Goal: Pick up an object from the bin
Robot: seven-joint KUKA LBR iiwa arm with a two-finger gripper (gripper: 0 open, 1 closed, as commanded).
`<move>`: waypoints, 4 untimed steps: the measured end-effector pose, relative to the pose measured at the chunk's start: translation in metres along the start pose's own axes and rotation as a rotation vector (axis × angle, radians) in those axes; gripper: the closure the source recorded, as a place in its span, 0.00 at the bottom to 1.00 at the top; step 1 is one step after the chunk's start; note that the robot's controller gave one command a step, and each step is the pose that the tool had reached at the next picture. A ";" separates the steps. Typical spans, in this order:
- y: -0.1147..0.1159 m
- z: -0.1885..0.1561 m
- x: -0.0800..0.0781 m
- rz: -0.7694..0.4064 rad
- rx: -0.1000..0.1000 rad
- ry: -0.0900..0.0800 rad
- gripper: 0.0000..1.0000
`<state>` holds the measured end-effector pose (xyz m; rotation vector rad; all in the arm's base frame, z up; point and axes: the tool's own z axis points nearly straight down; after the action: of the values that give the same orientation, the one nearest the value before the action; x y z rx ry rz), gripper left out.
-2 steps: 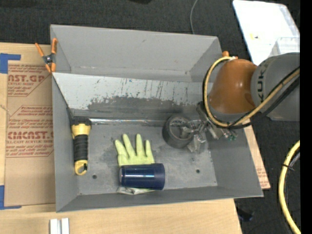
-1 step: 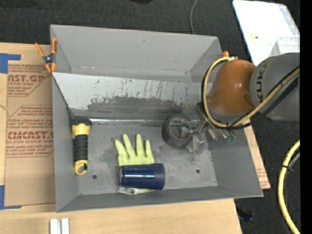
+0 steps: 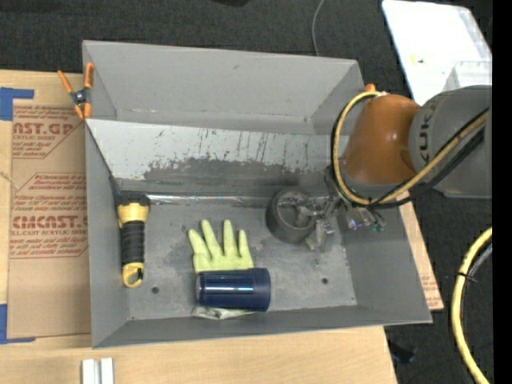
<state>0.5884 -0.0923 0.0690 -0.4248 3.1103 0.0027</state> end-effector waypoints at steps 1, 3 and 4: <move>-0.001 -0.004 0.006 -0.061 0.004 -0.011 1.00; -0.009 0.000 0.000 -0.045 -0.003 0.006 1.00; -0.010 -0.006 0.005 -0.010 -0.005 0.000 1.00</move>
Offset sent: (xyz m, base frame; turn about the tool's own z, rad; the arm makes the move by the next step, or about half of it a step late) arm -0.0046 -0.0072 0.0085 0.0147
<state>0.5865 -0.1032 0.0749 -0.4400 3.1086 0.0099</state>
